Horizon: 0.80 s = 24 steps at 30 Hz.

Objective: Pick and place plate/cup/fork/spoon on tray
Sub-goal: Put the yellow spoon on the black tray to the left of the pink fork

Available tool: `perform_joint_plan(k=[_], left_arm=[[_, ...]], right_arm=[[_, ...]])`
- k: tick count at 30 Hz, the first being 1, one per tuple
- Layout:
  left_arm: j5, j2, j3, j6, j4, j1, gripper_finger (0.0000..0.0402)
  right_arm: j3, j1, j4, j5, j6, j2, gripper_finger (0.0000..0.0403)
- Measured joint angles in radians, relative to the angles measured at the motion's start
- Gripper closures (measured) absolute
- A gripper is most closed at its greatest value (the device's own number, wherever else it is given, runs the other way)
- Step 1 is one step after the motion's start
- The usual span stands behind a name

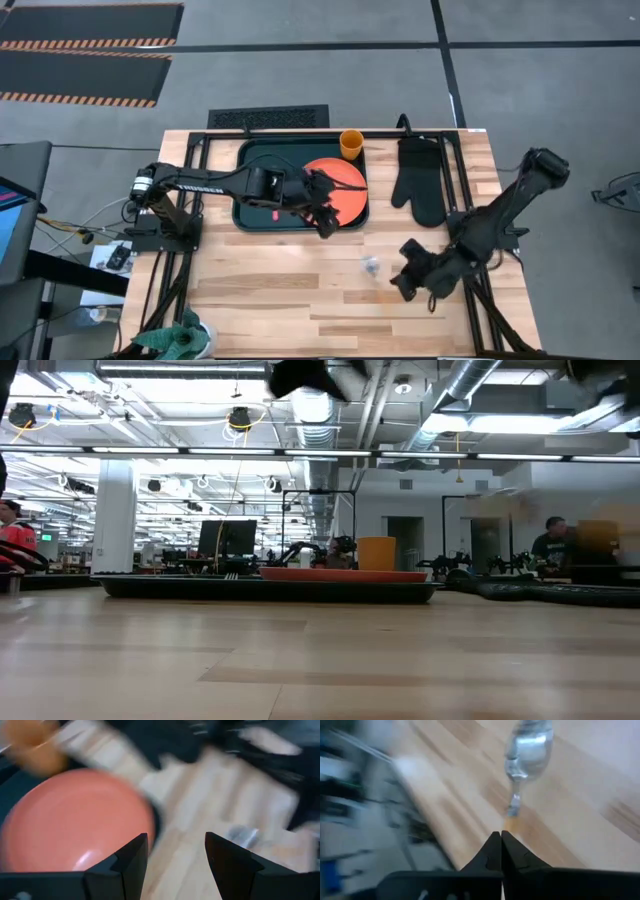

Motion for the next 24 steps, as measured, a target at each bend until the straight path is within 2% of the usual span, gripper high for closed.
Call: perform_joint_plan(k=[5,11,14,19,21,24], left_arm=[[0.164,0.000,0.000,0.195,0.187,0.000,0.0217],[0.210,0.000,0.000,0.199,0.178,0.024,0.0217],[0.255,0.000,0.000,0.231,0.105,0.018,0.0217],[0.259,0.023,-0.014,0.251,-0.039,-0.032,0.0217],[0.260,0.024,-0.059,0.230,-0.051,-0.051,0.0217],[0.255,0.023,-0.123,0.177,-0.045,-0.075,0.0217]], right_arm=[[0.001,0.000,0.096,0.132,-0.131,-0.146,0.0400],[0.001,-0.001,0.076,0.184,-0.173,-0.220,0.0401],[0.001,-0.007,0.027,0.178,-0.145,-0.190,0.0390],[0.001,-0.010,-0.064,0.146,-0.096,-0.091,0.0343],[0.001,-0.024,-0.064,0.100,-0.129,-0.036,0.0326],[0.000,-0.067,-0.017,-0.027,-0.167,0.052,0.0301]])
